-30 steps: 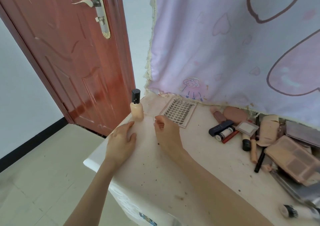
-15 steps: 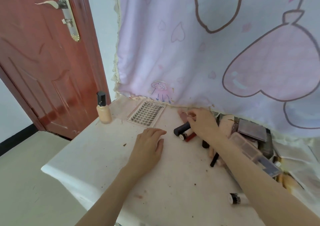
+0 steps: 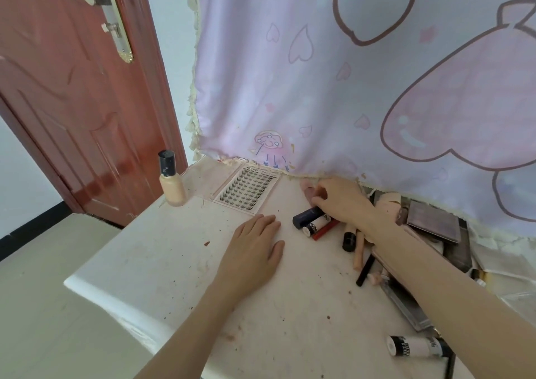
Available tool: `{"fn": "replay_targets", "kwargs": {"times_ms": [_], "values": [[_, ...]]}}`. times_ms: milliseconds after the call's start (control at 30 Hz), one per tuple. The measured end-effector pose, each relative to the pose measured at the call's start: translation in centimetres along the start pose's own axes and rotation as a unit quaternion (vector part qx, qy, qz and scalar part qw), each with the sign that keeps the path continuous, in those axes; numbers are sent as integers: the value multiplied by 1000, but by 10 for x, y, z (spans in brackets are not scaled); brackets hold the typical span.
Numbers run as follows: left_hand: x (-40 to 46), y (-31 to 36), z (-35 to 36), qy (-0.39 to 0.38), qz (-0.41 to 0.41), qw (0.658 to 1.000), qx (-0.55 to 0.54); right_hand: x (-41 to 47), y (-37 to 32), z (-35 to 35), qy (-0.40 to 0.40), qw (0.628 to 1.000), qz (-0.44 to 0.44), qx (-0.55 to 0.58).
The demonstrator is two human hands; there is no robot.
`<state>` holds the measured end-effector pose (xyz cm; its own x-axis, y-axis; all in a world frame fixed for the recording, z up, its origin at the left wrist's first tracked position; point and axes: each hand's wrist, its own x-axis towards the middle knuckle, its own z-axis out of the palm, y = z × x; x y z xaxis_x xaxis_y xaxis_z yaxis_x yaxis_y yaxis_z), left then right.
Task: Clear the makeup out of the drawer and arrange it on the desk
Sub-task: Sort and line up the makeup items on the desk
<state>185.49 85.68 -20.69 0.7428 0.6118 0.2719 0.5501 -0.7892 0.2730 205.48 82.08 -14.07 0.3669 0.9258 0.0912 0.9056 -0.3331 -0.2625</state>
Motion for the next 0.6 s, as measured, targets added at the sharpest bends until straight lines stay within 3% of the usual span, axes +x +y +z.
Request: {"fn": "replay_targets", "kwargs": {"times_ms": [100,300,467,600], "values": [[0,0,0,-2,0,1000,-2,12,2,3,39,998,35,-17],[0,0,1,9,-2,1000,-12,33,21,-6,-122,985,68,-102],[1,-1,4,14,-3,1000,-15,39,18,-14,-137,983,48,-111],[1,-1,3,23,0,999,-23,37,12,-17,-186,979,73,-36]]}}
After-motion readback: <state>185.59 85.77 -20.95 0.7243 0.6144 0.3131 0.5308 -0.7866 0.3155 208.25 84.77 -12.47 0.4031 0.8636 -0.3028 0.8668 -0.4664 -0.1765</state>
